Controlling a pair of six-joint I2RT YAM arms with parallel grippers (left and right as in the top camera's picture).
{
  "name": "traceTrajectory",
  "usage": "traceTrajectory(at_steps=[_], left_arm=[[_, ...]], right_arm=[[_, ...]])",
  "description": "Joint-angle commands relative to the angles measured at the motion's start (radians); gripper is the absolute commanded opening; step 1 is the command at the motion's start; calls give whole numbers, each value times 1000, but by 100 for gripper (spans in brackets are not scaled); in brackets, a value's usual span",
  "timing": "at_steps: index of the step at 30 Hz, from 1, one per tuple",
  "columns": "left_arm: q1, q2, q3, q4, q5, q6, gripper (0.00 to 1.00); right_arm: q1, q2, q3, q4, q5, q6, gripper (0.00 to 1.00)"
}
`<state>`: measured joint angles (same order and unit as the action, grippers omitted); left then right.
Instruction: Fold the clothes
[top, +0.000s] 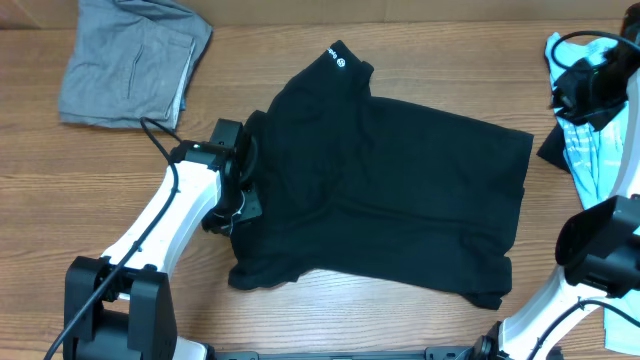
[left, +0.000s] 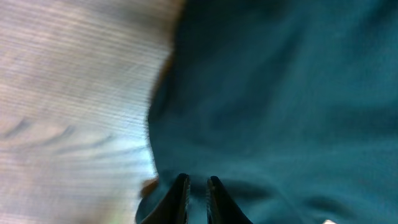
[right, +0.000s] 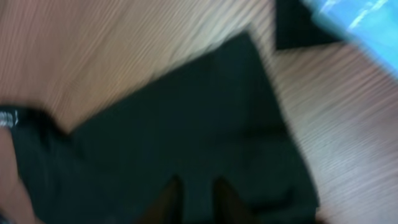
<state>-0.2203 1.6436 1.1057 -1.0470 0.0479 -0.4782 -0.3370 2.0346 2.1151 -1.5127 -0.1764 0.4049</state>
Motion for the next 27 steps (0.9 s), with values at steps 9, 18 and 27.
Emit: traceTrajectory(at_steps=[9,18,27], left_arm=[[-75,4,81,229,89,190,91],[-53,112,104,377,135,248,34],[-32,349,269,359,98,265,4]], right_arm=[[214,-25,-133,-60,-34,-95,100],[257,-25,-370,-6,-35,-88,28],[257,-25,-625,167,-49,-46,4]])
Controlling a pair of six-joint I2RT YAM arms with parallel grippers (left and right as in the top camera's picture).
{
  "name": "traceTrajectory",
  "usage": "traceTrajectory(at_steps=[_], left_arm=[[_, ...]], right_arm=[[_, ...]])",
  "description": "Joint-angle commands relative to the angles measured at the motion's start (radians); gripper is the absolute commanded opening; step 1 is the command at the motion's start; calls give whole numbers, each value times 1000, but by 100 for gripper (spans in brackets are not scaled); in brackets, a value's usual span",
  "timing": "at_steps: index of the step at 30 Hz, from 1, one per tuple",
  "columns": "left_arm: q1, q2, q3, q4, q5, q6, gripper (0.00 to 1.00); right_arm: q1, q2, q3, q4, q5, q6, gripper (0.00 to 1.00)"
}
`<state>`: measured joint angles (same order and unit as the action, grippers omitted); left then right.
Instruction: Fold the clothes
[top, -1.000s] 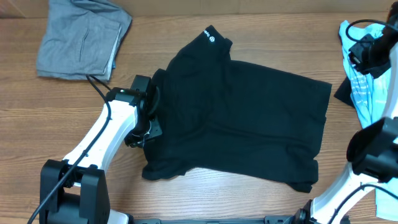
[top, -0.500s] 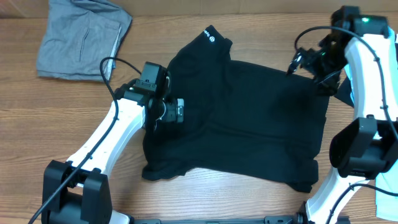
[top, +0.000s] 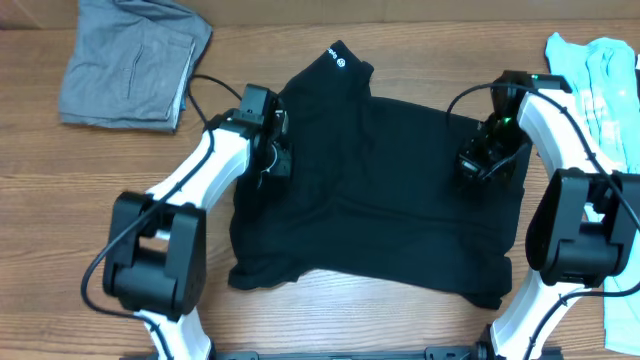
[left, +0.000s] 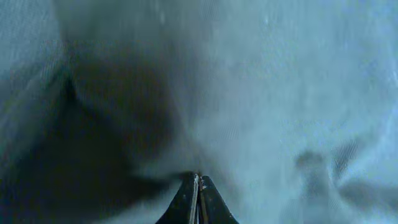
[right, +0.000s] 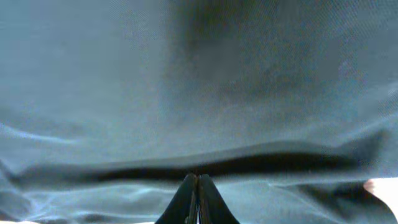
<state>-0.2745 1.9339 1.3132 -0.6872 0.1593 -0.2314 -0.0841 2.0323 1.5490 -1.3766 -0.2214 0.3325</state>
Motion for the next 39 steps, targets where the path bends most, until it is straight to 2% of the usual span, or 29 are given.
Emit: traceTrajectory(at_steps=[1,5,10,14,17,23,28,30,33,36,39], left_arm=[[31,77,72,-2,-13,19,4],[84,142,92,-4,-13,19,4],[214,206,92,-15,-12,25,5],[271,209,92,-18,-9,21,4],[311,209,92,-19,-9,14,6],[320,209,92,5,-8,-23,12],[318,209,92,74,127,-94,22],[312,209,92,100,130,-137,24],[302,206,106,85,126,-131,25],[302,185,168,13,119,-121,26],[295,147,290,-121,117,-43,37]], right_arm=[[5,-23,-81,47,-1,29,4],[5,-23,-175,129,19,47,4],[4,-23,-286,266,21,72,6],[4,-23,-309,319,22,72,6],[4,-23,-312,421,19,51,4],[3,-23,-311,622,18,59,4],[-2,-23,-263,718,58,145,4],[-12,-23,-230,716,75,166,5],[-44,-23,-137,598,72,169,4],[-79,-26,-27,452,90,166,4],[-107,-52,89,270,75,165,4]])
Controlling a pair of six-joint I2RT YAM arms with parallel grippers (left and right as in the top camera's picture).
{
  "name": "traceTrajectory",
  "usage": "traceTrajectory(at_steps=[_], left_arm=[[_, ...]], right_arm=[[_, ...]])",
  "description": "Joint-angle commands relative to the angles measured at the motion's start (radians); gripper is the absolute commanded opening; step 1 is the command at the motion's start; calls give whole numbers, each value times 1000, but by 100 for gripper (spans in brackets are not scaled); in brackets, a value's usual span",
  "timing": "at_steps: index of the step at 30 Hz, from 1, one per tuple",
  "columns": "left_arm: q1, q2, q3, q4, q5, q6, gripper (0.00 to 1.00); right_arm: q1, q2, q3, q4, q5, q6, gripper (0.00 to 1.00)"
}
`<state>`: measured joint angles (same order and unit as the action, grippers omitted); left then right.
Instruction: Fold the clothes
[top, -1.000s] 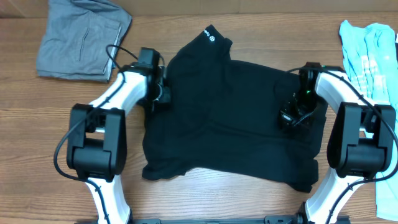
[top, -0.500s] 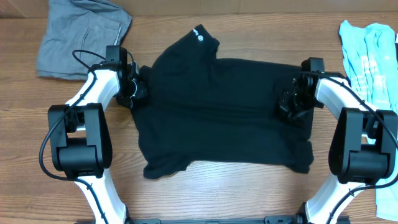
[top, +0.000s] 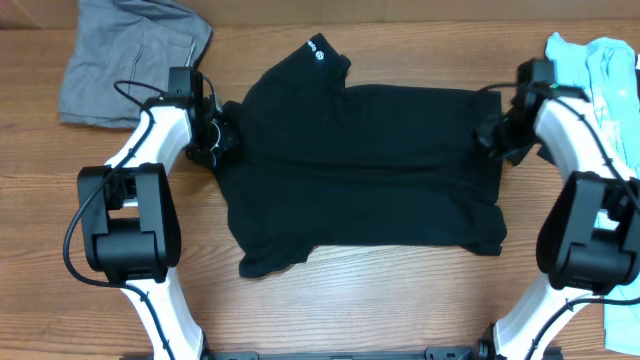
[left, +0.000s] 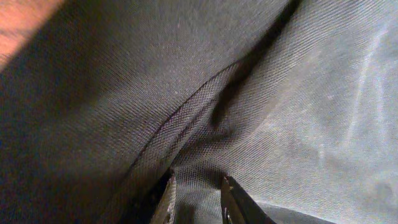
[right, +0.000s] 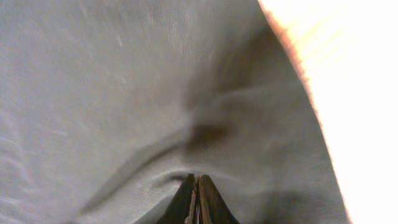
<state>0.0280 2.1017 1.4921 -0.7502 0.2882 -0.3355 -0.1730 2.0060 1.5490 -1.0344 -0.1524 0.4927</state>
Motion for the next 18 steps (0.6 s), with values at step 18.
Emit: traceTrajectory(at_steps=[18], left_arm=[[-253,-213,58,-627,-65,118,60]], right_arm=[[54,-205,-172,-344,-36,-148,4]])
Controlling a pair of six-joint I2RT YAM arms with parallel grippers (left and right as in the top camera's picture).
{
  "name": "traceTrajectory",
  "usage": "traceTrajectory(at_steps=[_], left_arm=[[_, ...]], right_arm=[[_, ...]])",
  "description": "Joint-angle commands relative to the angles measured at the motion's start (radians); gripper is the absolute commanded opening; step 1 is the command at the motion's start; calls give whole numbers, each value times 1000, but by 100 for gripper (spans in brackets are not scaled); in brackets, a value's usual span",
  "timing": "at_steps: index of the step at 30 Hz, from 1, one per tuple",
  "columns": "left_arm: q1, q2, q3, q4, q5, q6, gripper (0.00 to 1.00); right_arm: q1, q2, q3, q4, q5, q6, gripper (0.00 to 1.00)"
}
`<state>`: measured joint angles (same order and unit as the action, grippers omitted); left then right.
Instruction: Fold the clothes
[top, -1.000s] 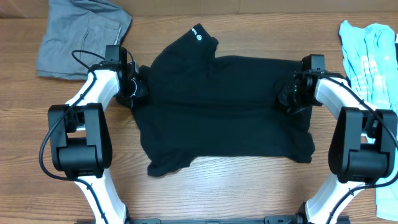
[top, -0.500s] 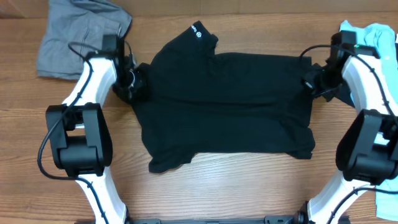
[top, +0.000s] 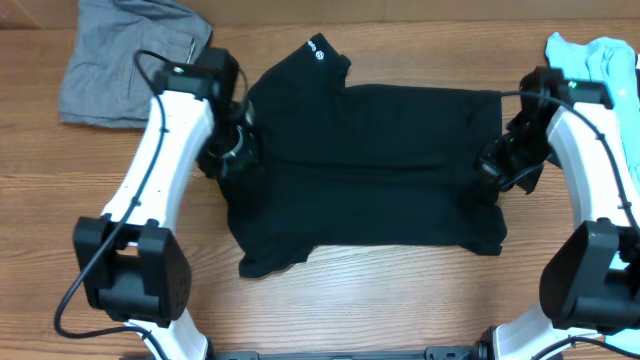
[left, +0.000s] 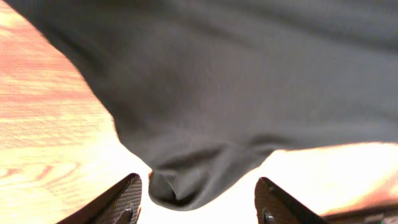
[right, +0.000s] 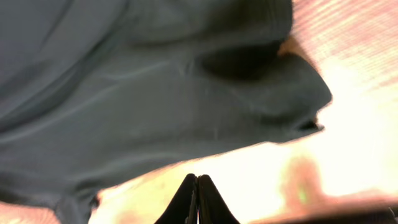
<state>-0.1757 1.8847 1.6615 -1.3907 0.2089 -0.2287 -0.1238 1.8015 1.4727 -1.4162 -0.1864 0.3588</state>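
A black T-shirt (top: 370, 170) lies spread flat on the wooden table (top: 350, 310), its collar toward the back left. My left gripper (top: 232, 150) hovers at the shirt's left sleeve. In the left wrist view the gripper (left: 200, 202) is open wide, and a loose fold of the shirt (left: 186, 180) lies between the fingers but is not gripped. My right gripper (top: 497, 165) is at the shirt's right edge. In the right wrist view the gripper (right: 197, 199) is shut with nothing seen between its tips, over bare wood just off the shirt (right: 137, 81).
A folded grey garment (top: 130, 60) lies at the back left corner. Light blue clothes (top: 605, 70) lie at the right edge, behind the right arm. Bare wood shows in front of the shirt.
My left gripper has opened wide and let go of the sleeve, shifting a little forward. My right gripper, still shut, has moved forward along the right edge, off the cloth. The shirt has stayed put.
The shirt first lay crumpled and tilted, my left gripper at its left edge and my right arm by the blue clothes. Then both grippers were shut on the shirt's sides. Later it lay straightened and flatter. Now both grippers are off it.
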Motion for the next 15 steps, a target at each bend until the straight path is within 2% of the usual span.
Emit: traceTrajectory(at_steps=[1,4,10,12,13,15], left_arm=[[-65,4,-163,39,21,3,59],[-90,5,-314,151,29,-35,54],[-86,5,-481,285,80,-48,47],[-85,6,-519,314,80,-48,39],[-84,6,-534,325,81,-48,36],[-80,6,-562,333,90,-48,16]], right_arm=[[5,-1,-139,74,-10,-14,5],[5,-1,-283,213,-43,-8,8],[5,-1,-425,370,-43,27,21],[5,-1,-452,395,-40,35,30],[5,-1,-466,407,-40,38,47],[5,-1,-475,410,-40,38,60]])
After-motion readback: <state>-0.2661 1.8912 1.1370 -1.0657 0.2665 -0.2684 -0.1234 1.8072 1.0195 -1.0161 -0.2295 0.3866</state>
